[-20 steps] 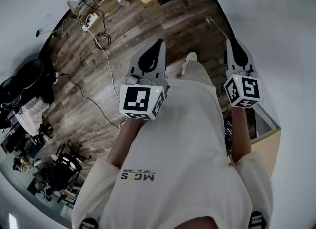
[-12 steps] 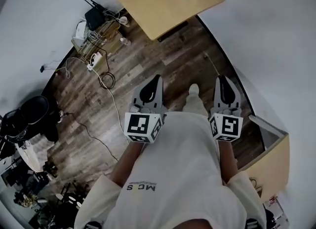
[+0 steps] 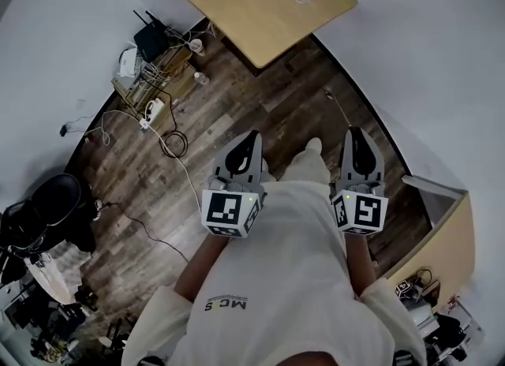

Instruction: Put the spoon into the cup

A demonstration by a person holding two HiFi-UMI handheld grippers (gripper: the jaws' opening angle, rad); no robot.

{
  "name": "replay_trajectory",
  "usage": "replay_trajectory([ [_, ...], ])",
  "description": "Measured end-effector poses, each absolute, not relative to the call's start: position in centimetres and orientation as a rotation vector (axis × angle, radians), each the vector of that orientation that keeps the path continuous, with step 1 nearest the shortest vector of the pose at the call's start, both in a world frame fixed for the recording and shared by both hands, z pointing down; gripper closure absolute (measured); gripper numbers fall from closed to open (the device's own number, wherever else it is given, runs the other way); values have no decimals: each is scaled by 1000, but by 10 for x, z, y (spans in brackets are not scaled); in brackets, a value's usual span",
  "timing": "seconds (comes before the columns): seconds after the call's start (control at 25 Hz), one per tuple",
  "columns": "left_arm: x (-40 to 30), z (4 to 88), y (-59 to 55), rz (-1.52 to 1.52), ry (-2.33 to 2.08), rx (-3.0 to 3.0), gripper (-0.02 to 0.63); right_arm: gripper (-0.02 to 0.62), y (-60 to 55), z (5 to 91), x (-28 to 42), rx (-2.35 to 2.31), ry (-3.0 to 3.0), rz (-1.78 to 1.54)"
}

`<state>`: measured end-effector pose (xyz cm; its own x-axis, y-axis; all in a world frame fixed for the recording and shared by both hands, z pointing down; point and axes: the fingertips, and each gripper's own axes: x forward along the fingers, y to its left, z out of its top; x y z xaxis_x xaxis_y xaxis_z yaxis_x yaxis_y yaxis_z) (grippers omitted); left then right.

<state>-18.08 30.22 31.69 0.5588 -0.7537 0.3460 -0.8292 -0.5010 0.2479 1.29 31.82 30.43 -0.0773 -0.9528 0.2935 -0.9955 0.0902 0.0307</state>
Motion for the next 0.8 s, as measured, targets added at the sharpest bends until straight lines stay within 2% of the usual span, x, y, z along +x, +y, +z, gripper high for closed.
replay_trajectory([
  [0.52, -206, 335, 231, 315, -1259, 2407, 595, 540, 240, 327, -24, 1916, -2157, 291],
  [0.8, -177, 339, 155, 335, -1294, 2384, 595, 540, 154, 332, 5, 1899, -2188, 280],
])
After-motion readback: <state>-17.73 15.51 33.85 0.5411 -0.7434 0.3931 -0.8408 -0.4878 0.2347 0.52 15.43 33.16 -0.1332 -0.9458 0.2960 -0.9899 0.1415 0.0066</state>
